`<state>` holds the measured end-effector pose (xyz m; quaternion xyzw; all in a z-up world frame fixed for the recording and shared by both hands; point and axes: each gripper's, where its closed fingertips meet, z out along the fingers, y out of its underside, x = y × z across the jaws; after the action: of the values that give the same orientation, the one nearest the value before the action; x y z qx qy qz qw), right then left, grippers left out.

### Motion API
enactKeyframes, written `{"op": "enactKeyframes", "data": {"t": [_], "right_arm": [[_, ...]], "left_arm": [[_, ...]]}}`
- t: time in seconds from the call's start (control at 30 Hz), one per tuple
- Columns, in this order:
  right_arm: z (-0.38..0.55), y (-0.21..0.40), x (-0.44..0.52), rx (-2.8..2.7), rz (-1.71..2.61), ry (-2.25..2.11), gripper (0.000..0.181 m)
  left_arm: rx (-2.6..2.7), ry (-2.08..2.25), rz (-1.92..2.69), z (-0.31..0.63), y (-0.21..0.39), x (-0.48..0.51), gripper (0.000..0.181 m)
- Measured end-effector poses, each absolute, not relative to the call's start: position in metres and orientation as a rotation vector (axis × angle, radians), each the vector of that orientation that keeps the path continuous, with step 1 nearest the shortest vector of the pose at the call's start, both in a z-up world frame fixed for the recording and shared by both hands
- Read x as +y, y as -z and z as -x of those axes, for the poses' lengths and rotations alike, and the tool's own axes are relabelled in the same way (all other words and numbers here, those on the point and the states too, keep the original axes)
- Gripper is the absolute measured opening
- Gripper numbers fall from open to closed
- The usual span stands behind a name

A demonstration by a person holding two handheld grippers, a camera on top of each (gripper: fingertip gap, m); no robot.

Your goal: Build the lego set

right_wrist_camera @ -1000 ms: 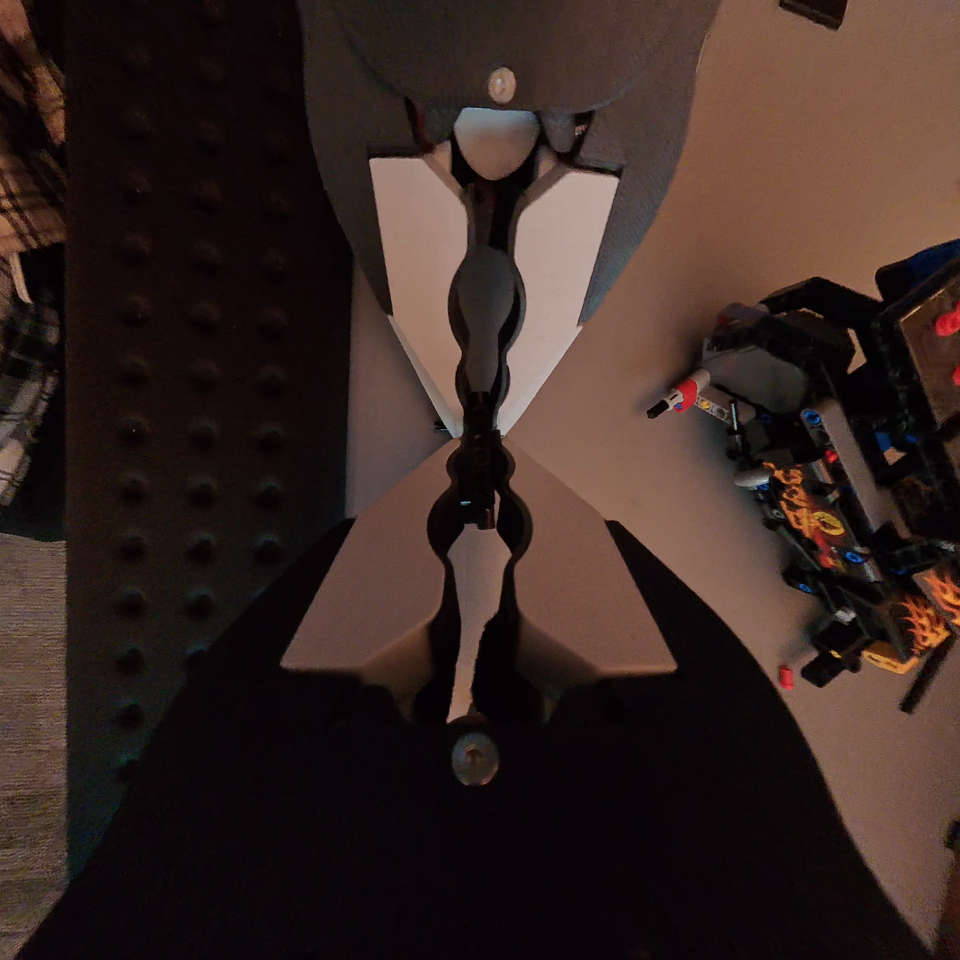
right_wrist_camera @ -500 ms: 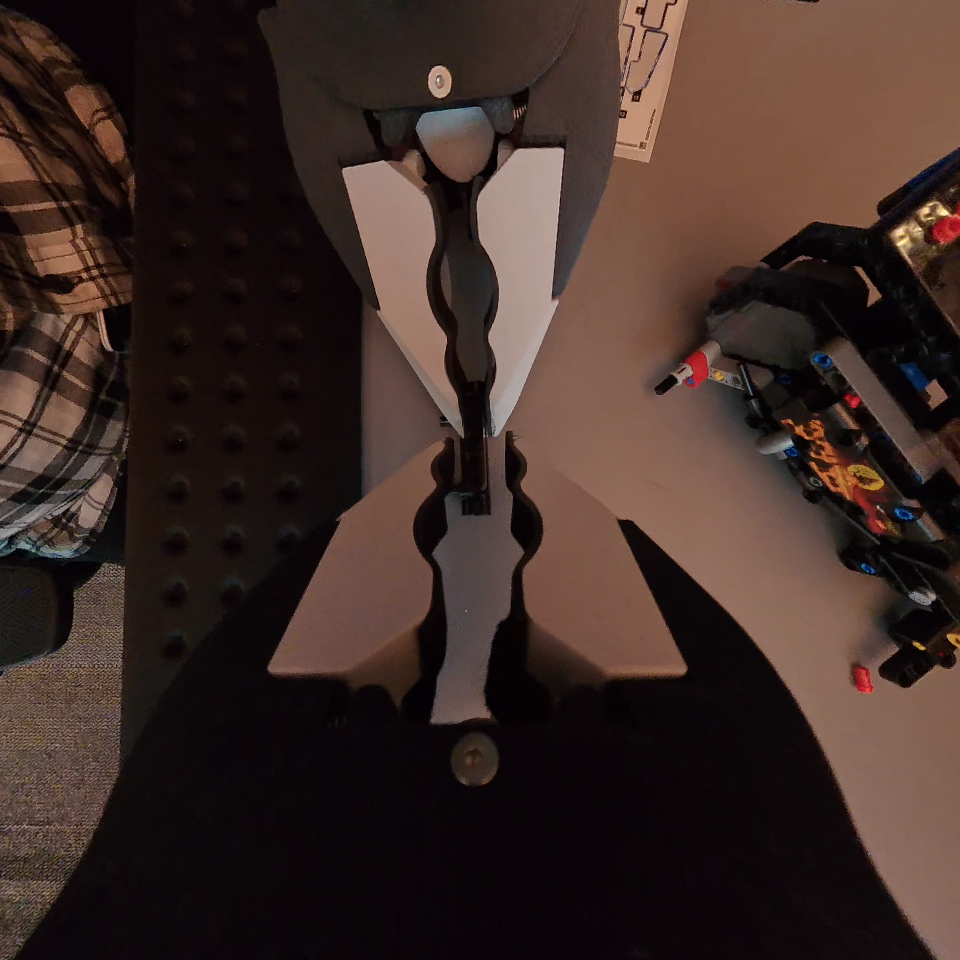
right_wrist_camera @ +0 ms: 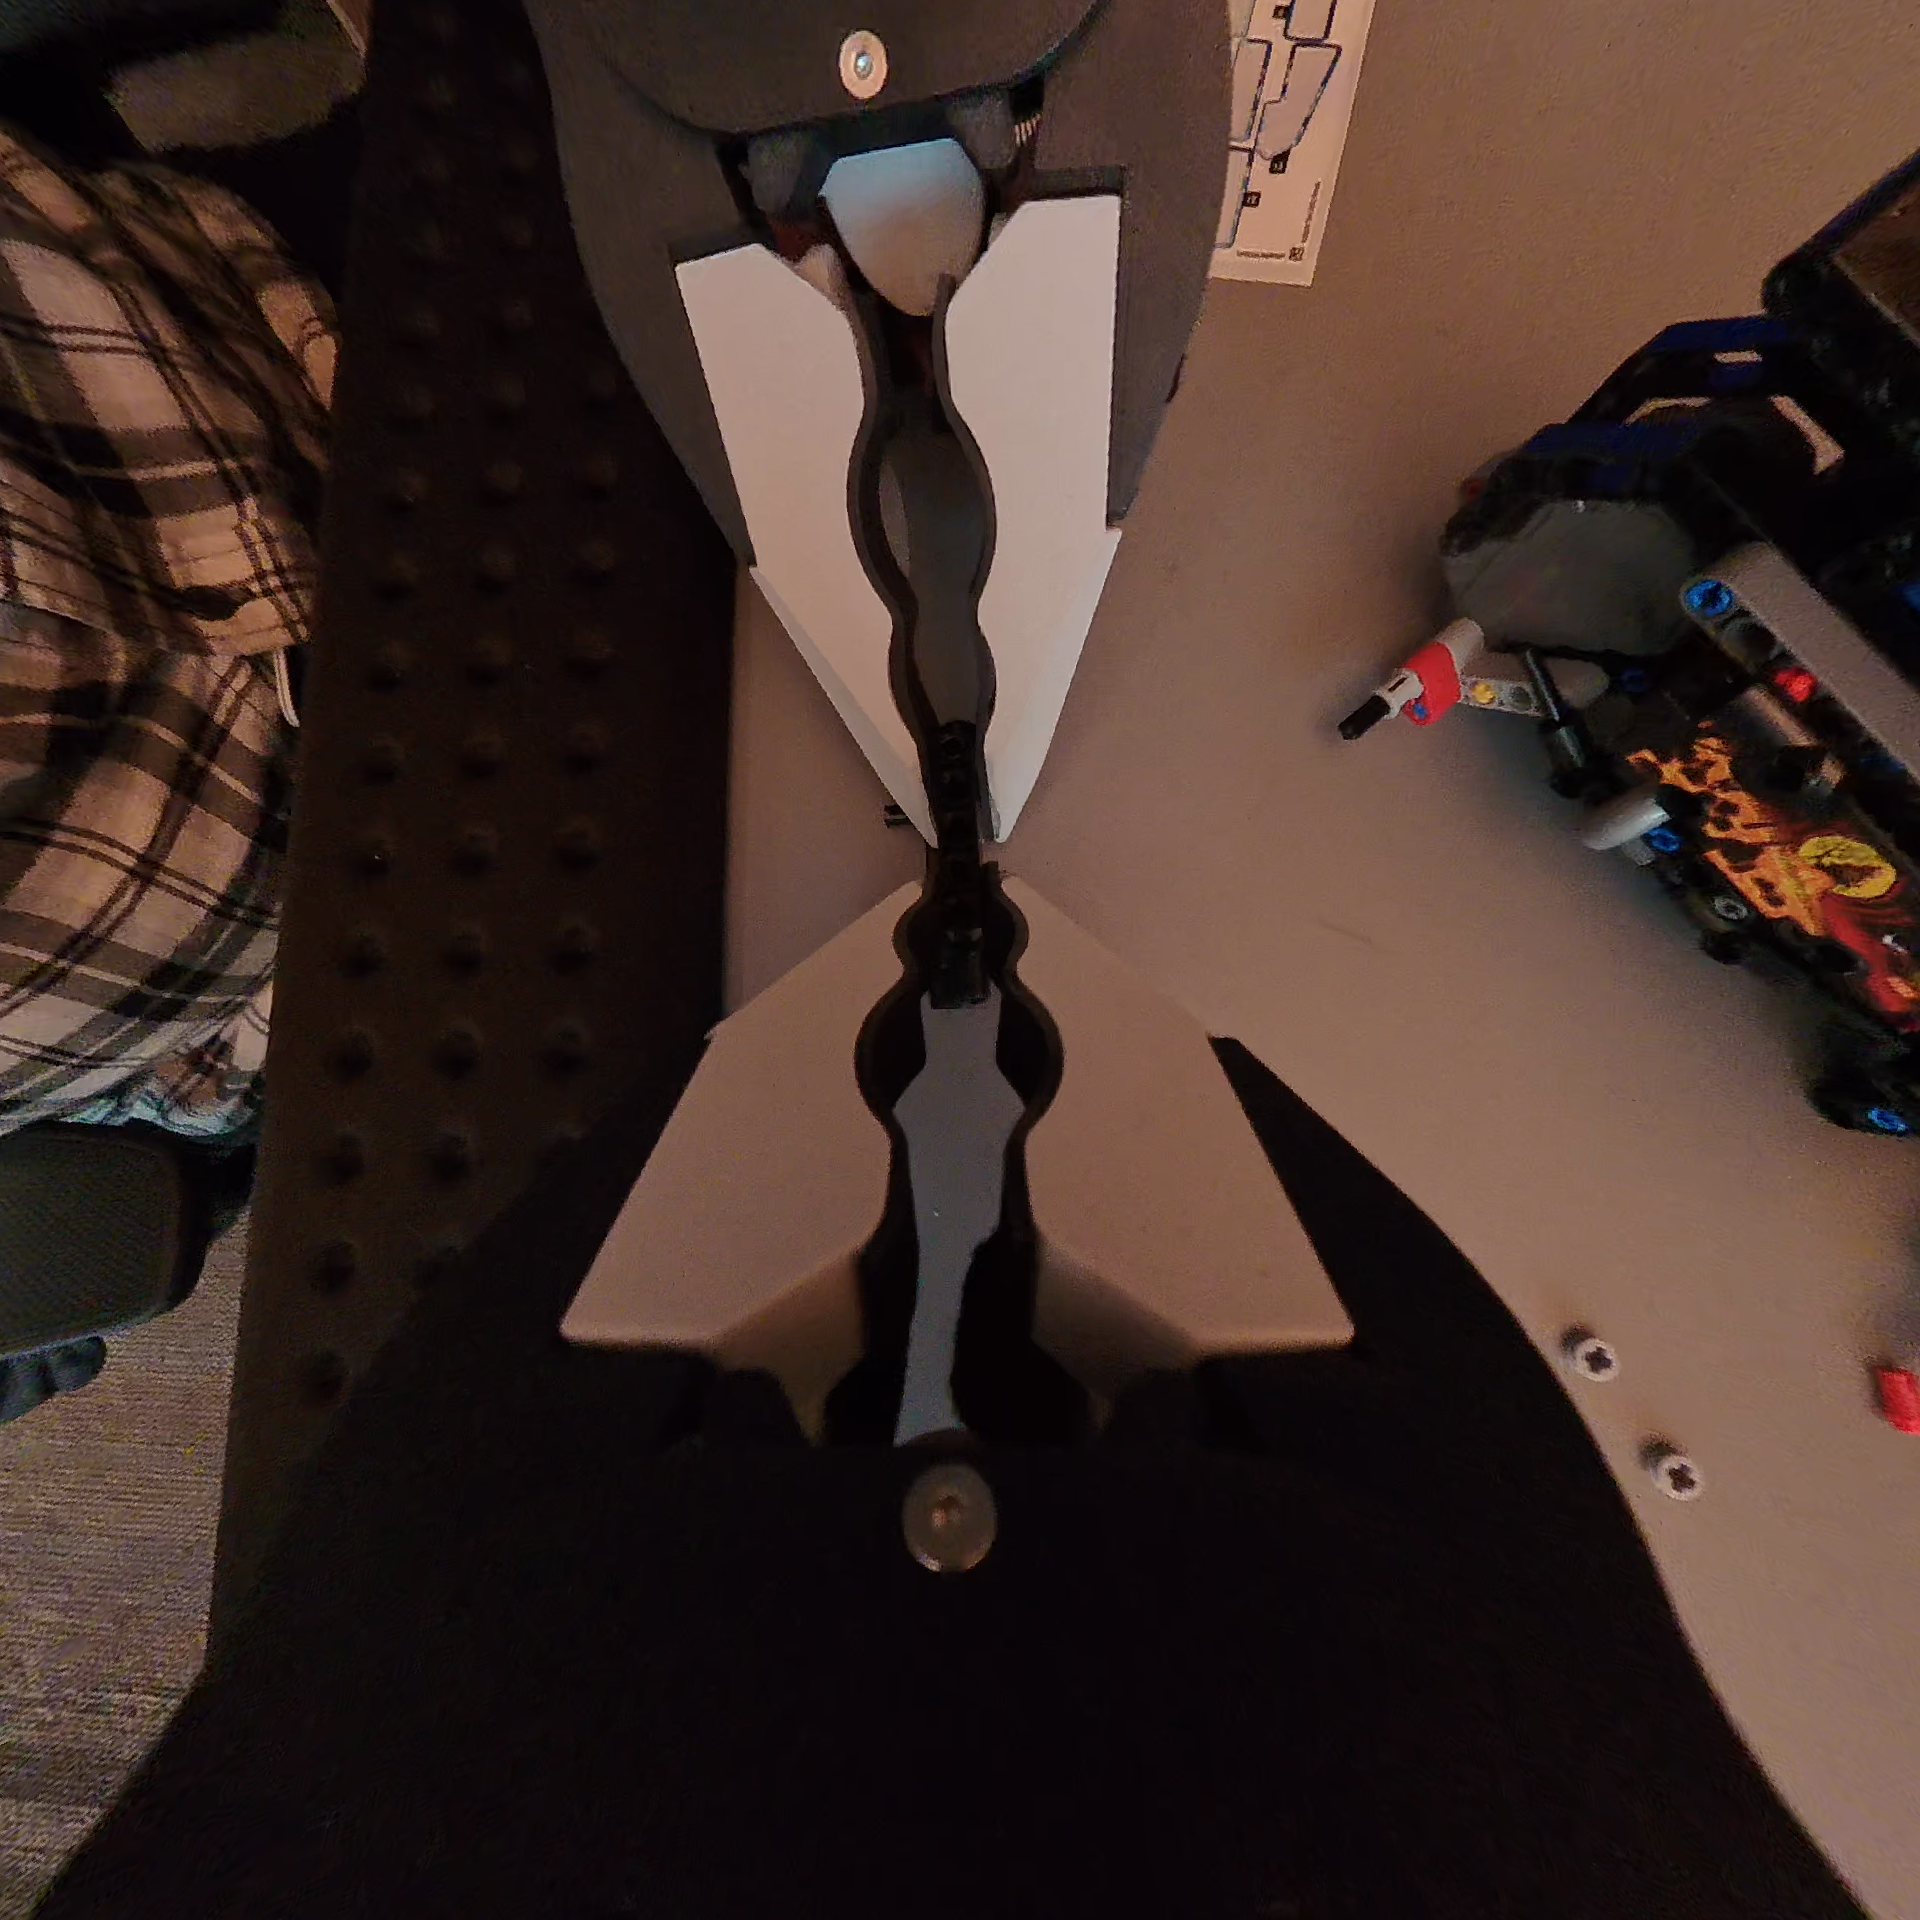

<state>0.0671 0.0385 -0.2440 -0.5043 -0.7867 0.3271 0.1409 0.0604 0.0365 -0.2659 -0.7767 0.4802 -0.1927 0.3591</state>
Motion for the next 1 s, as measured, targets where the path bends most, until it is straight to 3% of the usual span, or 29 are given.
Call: {"op": "enactKeyframes", "data": {"t": [0.6,0.63,0.67,0.9,1.0], "right_arm": [[-0.065,0.252,0.039,-2.323,1.482,-0.804,0.005],[-0.067,0.257,0.041,-2.329,1.501,-0.782,0.006],[-0.070,0.261,0.043,-2.328,1.515,-0.746,0.020],[-0.061,0.234,0.032,-2.148,1.640,-1.087,0.007],[-0.063,0.234,0.031,-2.125,1.689,-1.219,0.018]], "left_arm": [[1.228,0.516,2.022,-0.059,0.267,0.038,0.007],[1.228,0.507,2.019,-0.060,0.267,0.038,0.007],[1.233,0.500,2.013,-0.060,0.267,0.038,0.007],[1.338,0.310,1.870,-0.064,0.264,0.039,0.007],[1.441,0.056,1.697,-0.065,0.260,0.040,0.007]]}}
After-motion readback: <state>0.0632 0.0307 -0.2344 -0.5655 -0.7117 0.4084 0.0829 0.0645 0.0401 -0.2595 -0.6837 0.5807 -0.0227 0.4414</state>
